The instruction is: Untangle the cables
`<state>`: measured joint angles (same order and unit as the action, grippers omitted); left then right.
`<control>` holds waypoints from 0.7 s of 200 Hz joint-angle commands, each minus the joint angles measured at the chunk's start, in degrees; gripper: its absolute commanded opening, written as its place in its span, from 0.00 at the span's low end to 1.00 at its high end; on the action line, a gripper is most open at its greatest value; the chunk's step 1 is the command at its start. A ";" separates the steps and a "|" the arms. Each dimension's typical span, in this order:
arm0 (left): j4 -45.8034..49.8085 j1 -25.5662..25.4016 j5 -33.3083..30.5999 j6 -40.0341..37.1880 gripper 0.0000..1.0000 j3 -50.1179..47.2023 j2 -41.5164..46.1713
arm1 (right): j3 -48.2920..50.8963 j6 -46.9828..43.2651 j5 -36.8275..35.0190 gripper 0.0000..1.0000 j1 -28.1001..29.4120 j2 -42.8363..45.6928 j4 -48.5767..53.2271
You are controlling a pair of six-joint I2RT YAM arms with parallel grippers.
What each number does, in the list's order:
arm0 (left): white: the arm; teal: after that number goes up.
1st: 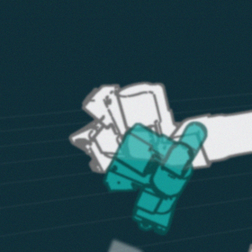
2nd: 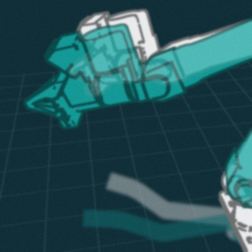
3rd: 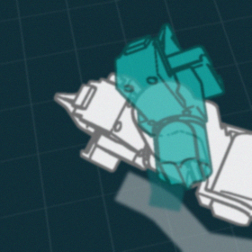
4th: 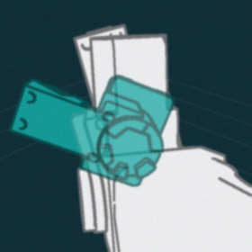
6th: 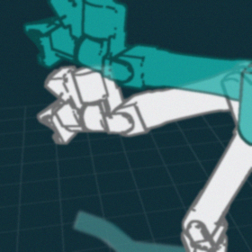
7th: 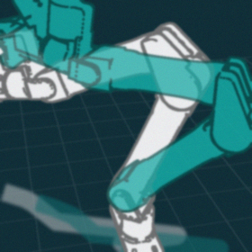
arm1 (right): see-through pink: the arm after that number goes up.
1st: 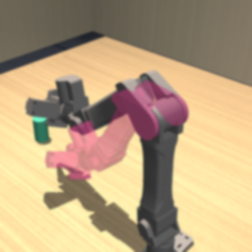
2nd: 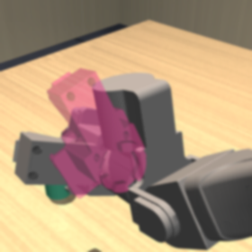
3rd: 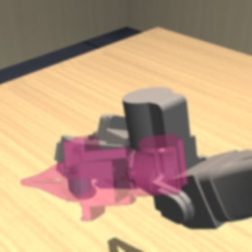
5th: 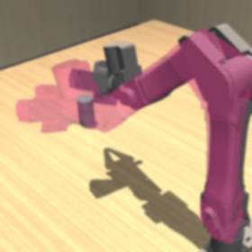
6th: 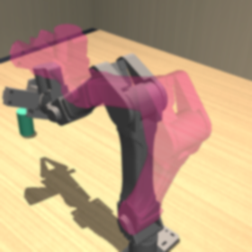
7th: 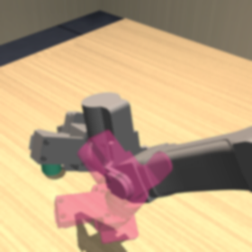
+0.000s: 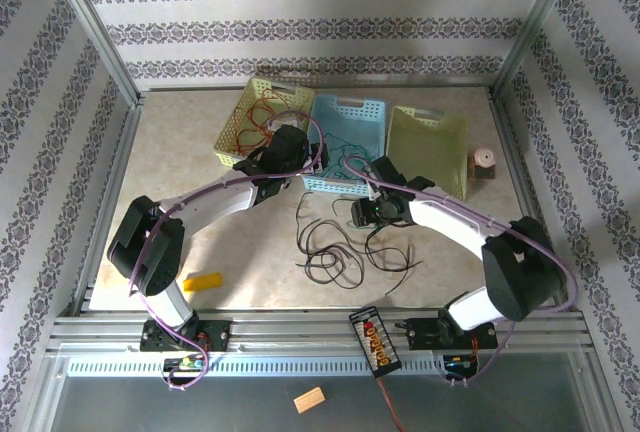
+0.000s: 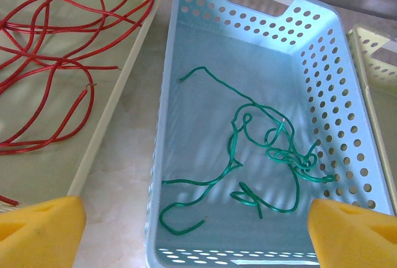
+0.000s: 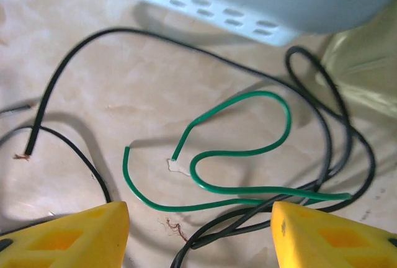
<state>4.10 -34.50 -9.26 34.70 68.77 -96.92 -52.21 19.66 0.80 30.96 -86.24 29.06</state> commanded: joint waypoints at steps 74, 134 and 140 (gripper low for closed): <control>2.06 -0.30 -0.78 -0.42 0.92 1.45 0.79 | -7.71 -8.62 -9.71 0.62 3.52 -7.71 4.66; 2.19 -0.30 -0.69 -0.42 0.92 1.85 0.25 | -7.34 -9.98 -11.42 0.61 3.53 -5.38 4.43; 2.20 -0.30 -0.70 -0.42 0.92 1.87 0.24 | -7.31 -10.08 -11.01 0.61 3.35 -5.79 4.34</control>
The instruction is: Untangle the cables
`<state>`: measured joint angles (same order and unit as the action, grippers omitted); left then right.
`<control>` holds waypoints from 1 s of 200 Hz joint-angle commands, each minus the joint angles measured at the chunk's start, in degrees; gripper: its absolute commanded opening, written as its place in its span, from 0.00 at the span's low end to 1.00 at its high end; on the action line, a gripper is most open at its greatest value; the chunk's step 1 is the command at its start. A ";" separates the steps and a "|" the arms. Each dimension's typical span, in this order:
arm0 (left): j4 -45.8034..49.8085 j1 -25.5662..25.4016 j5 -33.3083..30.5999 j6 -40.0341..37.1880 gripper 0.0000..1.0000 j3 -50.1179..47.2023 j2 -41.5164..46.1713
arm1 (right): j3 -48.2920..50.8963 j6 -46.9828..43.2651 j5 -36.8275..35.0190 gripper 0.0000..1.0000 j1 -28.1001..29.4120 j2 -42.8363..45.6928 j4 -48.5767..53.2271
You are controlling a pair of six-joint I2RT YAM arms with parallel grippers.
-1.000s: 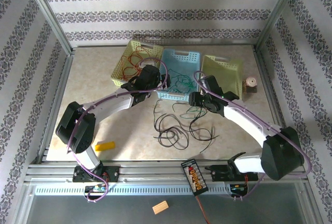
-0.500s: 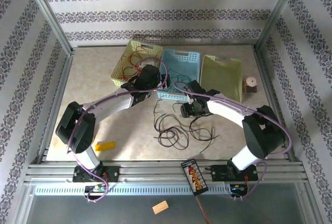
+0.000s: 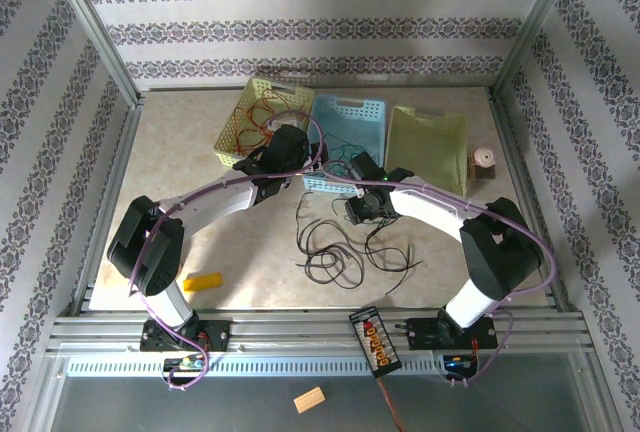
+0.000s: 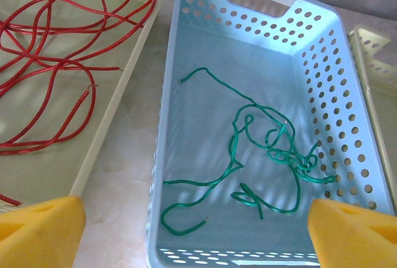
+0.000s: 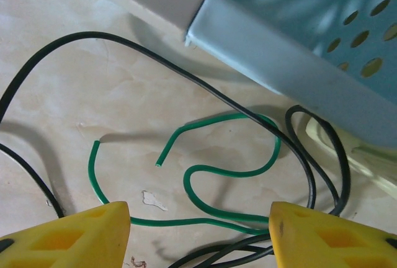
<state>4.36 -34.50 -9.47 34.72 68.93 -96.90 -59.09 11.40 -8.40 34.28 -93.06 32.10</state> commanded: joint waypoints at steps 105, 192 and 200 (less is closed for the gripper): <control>2.20 -0.30 -0.57 -0.71 0.92 2.41 0.49 | -0.69 -1.29 -0.61 0.25 -1.09 -4.41 -0.01; -6.12 -0.34 18.44 -9.74 0.92 1.14 0.78 | 3.92 1.34 3.62 0.07 -4.99 14.07 0.16; -6.80 -0.39 23.11 -12.02 0.92 0.84 1.33 | 4.36 2.11 5.99 0.07 -6.39 15.90 0.09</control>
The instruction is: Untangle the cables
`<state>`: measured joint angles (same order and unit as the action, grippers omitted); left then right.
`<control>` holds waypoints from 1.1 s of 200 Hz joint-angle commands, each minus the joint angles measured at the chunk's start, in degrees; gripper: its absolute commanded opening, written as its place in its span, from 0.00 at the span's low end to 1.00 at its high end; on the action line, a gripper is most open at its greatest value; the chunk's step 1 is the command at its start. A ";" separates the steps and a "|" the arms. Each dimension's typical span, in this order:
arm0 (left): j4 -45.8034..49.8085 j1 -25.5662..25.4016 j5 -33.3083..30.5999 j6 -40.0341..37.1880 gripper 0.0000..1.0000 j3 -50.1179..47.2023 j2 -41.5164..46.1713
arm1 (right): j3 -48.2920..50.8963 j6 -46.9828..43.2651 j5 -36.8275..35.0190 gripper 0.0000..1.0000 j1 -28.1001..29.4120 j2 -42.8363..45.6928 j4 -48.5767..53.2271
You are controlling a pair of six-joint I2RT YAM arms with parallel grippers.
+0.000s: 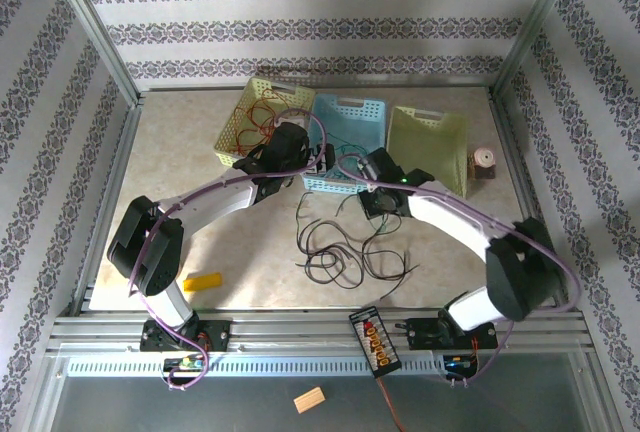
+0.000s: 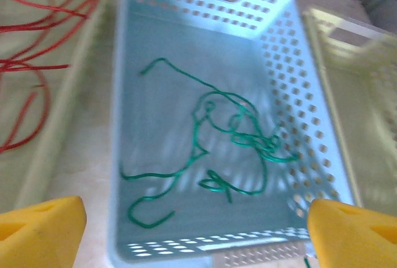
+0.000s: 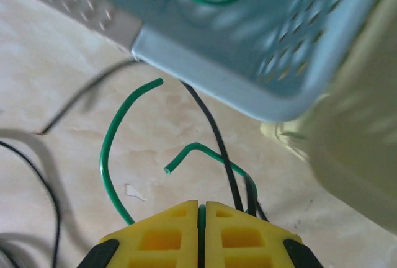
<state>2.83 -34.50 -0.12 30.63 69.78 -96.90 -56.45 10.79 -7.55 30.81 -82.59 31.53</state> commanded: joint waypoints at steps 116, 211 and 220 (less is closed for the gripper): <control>15.78 -10.64 32.65 -38.14 0.84 5.19 -5.39 | 0.88 18.16 27.69 0.05 -12.35 9.08 -7.84; 8.74 -10.12 33.98 -32.45 0.06 6.86 -11.91 | 3.30 25.33 31.12 0.04 -14.29 10.75 -13.55; 7.10 -9.48 33.74 -31.00 0.00 5.63 -11.02 | 3.89 25.42 29.96 0.04 -14.70 11.71 -13.00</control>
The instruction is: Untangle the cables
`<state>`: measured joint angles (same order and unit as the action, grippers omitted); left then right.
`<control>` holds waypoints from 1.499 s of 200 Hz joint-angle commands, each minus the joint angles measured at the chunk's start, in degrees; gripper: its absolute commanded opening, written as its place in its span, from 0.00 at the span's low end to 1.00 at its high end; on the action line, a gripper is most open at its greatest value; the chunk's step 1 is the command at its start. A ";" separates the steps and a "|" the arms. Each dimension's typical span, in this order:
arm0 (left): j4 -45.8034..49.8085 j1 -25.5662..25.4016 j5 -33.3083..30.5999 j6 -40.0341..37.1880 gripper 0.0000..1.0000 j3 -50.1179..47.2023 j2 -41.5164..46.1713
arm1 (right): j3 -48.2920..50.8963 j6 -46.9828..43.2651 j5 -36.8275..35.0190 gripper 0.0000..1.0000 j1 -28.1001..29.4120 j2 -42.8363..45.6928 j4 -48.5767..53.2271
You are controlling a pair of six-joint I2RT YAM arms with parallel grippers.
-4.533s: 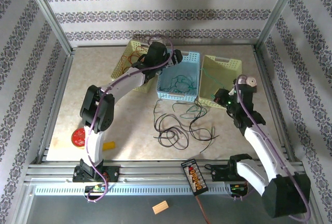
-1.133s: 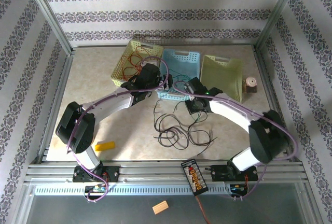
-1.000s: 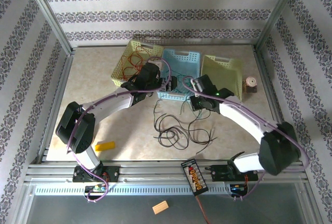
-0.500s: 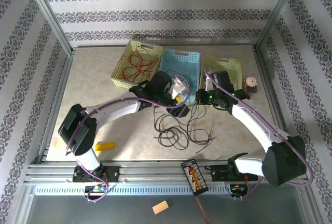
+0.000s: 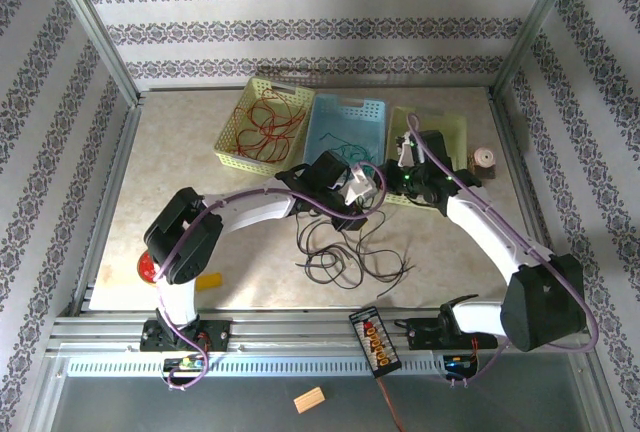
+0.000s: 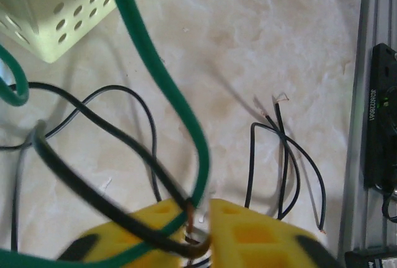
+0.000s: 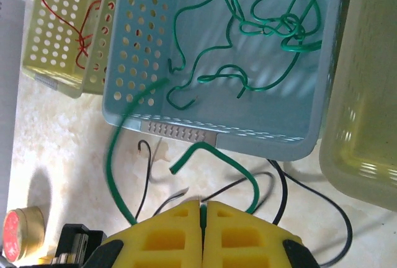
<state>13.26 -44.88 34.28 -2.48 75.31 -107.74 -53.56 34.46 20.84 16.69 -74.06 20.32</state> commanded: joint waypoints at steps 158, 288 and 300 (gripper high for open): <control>-23.28 13.40 4.42 20.01 0.00 -17.14 12.13 | -1.38 -16.32 -25.29 0.03 -1.46 7.84 27.90; -15.52 14.81 1.09 13.91 0.00 -21.03 16.70 | 0.50 -17.63 -14.65 0.05 -18.20 25.24 22.50; -15.52 14.89 0.65 13.83 0.00 -21.28 16.37 | 0.80 -15.81 -13.05 0.05 -18.68 24.87 21.60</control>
<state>-3.27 -30.98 36.60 12.88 54.70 -91.98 -52.16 17.63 3.57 -1.30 -48.64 43.83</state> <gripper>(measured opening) 0.051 0.050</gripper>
